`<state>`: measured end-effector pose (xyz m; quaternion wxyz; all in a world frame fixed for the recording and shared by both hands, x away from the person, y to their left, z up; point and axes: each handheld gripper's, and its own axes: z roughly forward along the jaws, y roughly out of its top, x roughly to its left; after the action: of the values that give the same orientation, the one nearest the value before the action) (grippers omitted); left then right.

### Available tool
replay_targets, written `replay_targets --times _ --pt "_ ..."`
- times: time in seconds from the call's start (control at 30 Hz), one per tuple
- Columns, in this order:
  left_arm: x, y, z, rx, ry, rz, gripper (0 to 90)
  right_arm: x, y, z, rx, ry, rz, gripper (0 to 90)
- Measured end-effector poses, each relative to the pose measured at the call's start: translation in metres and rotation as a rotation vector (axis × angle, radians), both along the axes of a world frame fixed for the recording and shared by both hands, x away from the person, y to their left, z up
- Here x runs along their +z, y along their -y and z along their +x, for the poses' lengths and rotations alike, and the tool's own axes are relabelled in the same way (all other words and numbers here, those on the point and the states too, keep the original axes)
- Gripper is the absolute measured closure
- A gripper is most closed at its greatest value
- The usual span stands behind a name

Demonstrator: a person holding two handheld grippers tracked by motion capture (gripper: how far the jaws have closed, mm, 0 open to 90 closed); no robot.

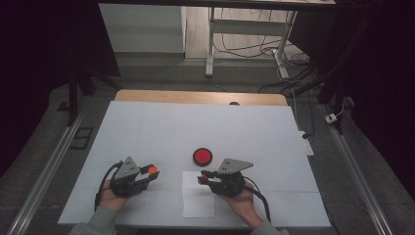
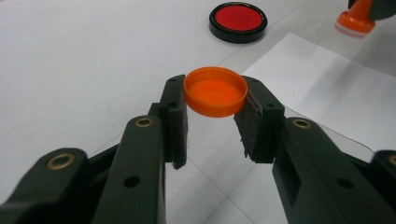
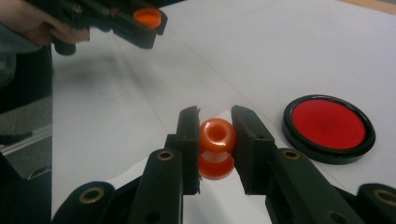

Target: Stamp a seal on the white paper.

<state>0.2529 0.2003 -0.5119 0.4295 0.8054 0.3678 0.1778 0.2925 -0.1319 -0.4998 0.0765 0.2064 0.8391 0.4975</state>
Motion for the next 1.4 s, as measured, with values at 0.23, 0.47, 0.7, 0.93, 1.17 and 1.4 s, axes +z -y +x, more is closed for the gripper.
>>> replay_targets --times 0.23,0.47,0.7,0.93,1.17,1.4 --pt "0.0 0.0 0.0 0.0 -0.001 0.0 64.3 -0.003 -0.005 -0.002 0.016 0.004 -0.047 72.7" --pt "0.0 0.0 0.0 -0.001 -0.001 0.002 64.2 -0.007 -0.01 -0.004 0.037 0.016 -0.09 72.7" --pt "0.0 0.0 0.0 -0.003 -0.001 0.002 64.2 -0.011 -0.015 -0.007 0.05 0.031 -0.139 72.8" --pt "0.0 0.001 0.0 -0.005 -0.002 0.003 64.2 -0.014 -0.017 -0.007 0.063 0.039 -0.162 72.8" --pt "0.0 0.001 0.0 -0.007 -0.002 0.004 64.2 -0.019 -0.019 -0.007 0.063 0.033 -0.176 72.8" --pt "-0.001 0.001 0.0 -0.006 -0.002 0.007 64.2 -0.021 -0.021 -0.007 0.067 0.035 -0.189 72.8"
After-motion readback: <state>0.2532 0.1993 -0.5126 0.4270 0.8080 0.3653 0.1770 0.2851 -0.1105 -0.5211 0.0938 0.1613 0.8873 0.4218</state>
